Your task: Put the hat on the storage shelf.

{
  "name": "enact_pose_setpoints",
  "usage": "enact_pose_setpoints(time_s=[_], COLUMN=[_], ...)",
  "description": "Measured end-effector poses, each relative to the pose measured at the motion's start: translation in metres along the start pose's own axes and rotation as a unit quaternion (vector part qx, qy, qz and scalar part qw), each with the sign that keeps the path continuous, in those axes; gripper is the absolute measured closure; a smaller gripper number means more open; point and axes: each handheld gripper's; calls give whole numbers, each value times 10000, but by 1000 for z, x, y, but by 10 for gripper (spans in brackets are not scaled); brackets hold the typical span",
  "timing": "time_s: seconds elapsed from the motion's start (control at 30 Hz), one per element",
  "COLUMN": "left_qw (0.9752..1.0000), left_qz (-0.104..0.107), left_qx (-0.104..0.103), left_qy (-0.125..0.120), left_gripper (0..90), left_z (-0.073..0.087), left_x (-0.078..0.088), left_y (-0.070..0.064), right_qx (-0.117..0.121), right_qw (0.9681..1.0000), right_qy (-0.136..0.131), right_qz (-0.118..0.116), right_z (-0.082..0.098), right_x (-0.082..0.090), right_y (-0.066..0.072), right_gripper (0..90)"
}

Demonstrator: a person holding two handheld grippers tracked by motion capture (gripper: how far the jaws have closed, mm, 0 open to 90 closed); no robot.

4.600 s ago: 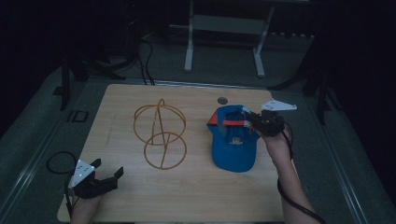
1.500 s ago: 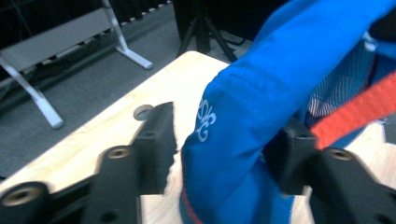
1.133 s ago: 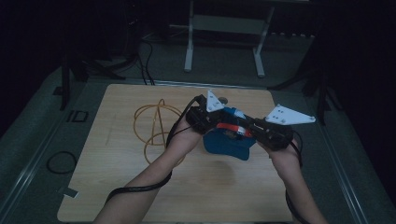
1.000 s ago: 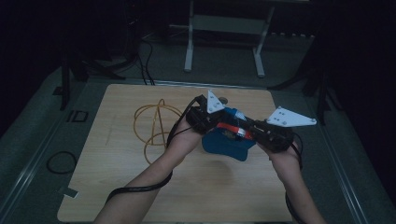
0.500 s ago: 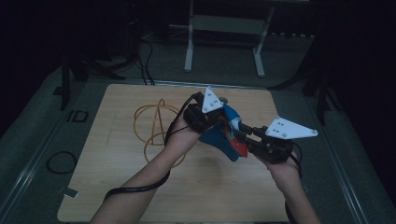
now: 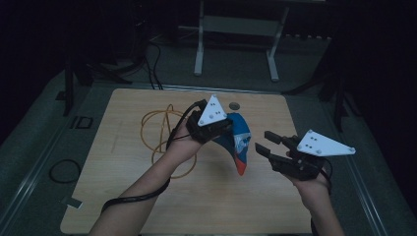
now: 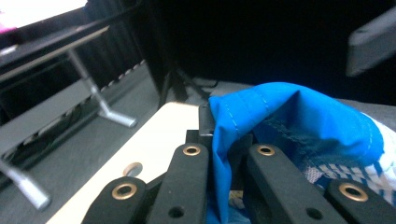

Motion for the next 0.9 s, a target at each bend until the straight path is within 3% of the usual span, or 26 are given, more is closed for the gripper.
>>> enact_pose_setpoints(time_s=[0.03, 0.1, 0.13, 0.23, 0.4, 0.57, 0.63, 0.7, 0.83, 0.87, 0.9], left_qw=[9996, 9991, 9976, 9951, 9899, 9802, 9735, 9691, 9637, 9640, 9614], left_qz=[231, 345, 547, 761, 1082, 1617, 1897, 2048, 2167, 2160, 2244], left_qx=[-63, -134, -209, -225, -359, -240, -134, -67, -47, -59, -49], left_qy=[-140, -227, -367, -582, -843, -1115, -1268, -1376, -1558, -1552, -1592], left_gripper=[894, 893, 893, 893, 893, 892, 892, 892, 892, 892, 892], left_z=[1, 1, 2, 3, 0, 2, 3, 3, 0, -1, -2], left_x=[2, 6, 8, 15, 23, 26, 27, 27, 25, 26, 26], left_y=[1, 2, 4, 4, -1, 3, 4, 4, 1, 1, 0], right_qx=[12, 74, 89, 103, 94, 229, 277, 263, 207, 230, 236], right_qw=[10000, 10000, 10000, 9999, 9996, 9983, 9976, 9970, 9964, 9966, 9971], right_qy=[-13, -3, -19, -37, -71, -12, -12, -55, -108, -96, -82], right_qz=[12, 12, -7, -88, -268, -531, -627, -722, -818, -783, -721], right_z=[1, 4, 5, 9, 14, 13, 12, 10, 10, 11, 11], right_x=[1, 1, 2, 3, 4, 6, 6, 7, 4, 3, 1], right_y=[-1, -2, -3, -4, -3, 4, 7, 9, 15, 16, 18], right_gripper=[487, 465, 451, 398, 417, 480, 531, 530, 492, 483, 479])
Point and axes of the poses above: each handheld gripper's, and its own axes: x roughly backward along the jaws, z roughly out of its underside, y roughly to its left, and after that the axes turned 1 degree about -z, right-handed
